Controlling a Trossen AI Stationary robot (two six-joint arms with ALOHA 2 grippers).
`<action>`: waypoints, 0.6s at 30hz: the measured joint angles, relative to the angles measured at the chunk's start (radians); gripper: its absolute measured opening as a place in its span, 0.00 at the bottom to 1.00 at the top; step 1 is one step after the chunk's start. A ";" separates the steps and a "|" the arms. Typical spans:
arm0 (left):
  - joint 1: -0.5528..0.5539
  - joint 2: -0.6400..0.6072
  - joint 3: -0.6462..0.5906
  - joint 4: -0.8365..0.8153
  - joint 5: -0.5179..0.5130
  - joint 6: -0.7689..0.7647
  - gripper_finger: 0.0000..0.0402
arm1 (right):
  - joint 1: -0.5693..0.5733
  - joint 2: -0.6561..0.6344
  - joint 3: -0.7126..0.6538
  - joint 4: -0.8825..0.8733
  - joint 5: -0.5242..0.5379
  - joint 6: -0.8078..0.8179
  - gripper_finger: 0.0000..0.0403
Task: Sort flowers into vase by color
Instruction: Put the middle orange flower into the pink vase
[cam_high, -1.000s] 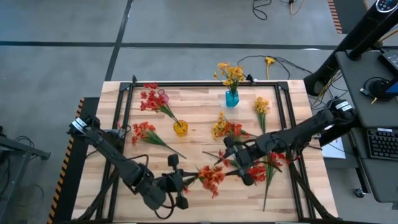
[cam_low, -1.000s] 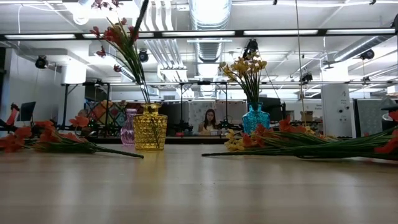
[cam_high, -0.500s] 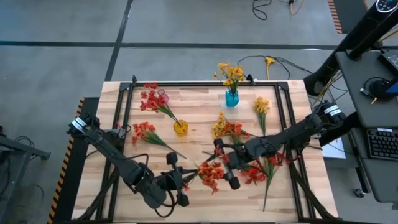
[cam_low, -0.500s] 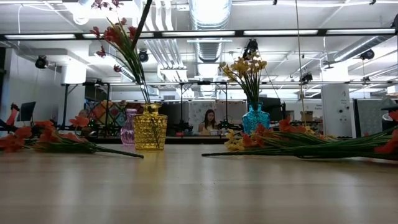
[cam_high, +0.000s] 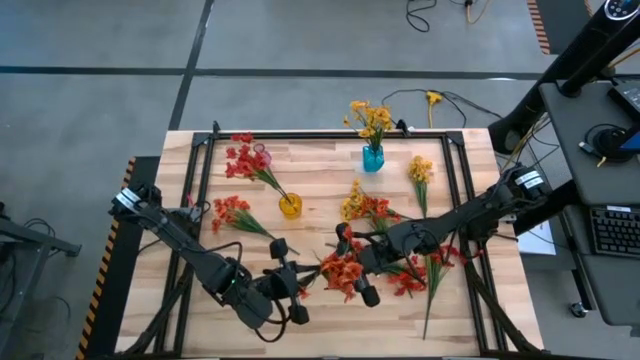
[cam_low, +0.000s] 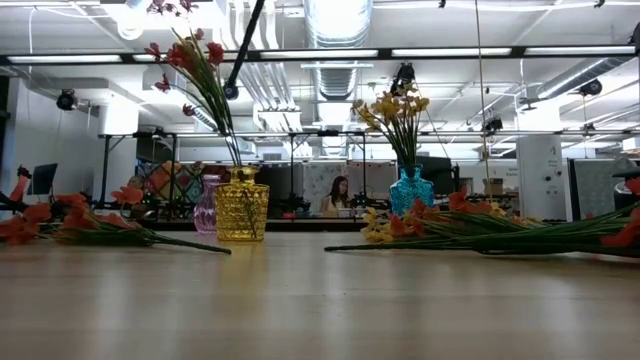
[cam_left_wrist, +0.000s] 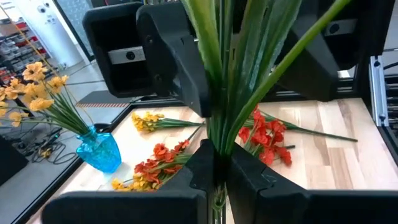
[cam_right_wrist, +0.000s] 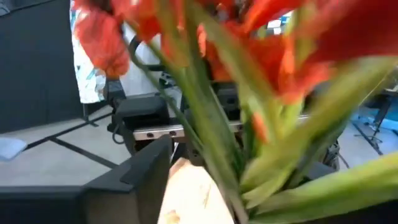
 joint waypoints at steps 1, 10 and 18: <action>0.000 0.000 0.000 0.000 0.000 0.000 0.05 | 0.000 0.000 0.000 0.001 0.000 0.000 0.48; 0.000 0.000 0.000 0.000 -0.042 -0.006 0.17 | -0.001 0.000 0.000 0.004 0.010 -0.003 0.21; -0.009 0.000 0.000 -0.004 -0.043 -0.033 0.32 | -0.001 -0.009 0.000 -0.016 0.011 -0.006 0.08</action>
